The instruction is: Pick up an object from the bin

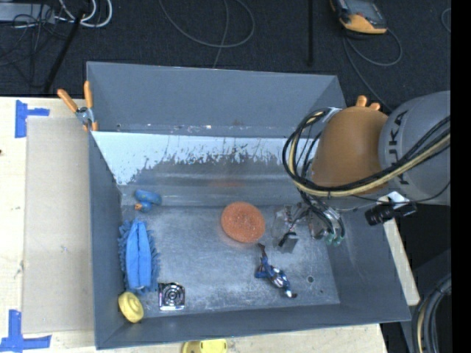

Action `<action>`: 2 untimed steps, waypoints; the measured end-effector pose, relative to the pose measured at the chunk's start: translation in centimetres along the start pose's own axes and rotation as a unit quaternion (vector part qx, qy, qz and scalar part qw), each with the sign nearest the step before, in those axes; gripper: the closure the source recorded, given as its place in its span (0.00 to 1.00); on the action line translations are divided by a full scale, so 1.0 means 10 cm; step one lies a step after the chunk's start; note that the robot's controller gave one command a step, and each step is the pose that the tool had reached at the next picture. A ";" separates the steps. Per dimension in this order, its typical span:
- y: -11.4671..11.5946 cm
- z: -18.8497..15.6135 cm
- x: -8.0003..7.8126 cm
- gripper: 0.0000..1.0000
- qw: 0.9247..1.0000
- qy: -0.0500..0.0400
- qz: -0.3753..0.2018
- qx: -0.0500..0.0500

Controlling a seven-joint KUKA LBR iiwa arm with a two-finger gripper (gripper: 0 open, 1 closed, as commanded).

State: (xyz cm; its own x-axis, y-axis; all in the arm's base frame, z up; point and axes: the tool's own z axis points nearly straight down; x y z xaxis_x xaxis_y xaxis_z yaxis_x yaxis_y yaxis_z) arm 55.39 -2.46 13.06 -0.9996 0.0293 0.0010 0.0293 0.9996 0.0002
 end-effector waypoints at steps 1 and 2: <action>0.00 0.00 0.00 0.00 1.000 0.000 0.000 0.000; 0.00 0.00 0.00 0.00 1.000 0.000 -0.001 0.000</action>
Offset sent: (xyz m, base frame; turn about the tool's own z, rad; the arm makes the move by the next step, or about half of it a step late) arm 0.0000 0.0000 0.0000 0.0000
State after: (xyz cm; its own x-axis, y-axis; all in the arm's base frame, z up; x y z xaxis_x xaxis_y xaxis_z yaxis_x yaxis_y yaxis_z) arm 55.39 -2.43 13.06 -0.9996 0.0282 0.0010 0.0282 0.9996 0.0001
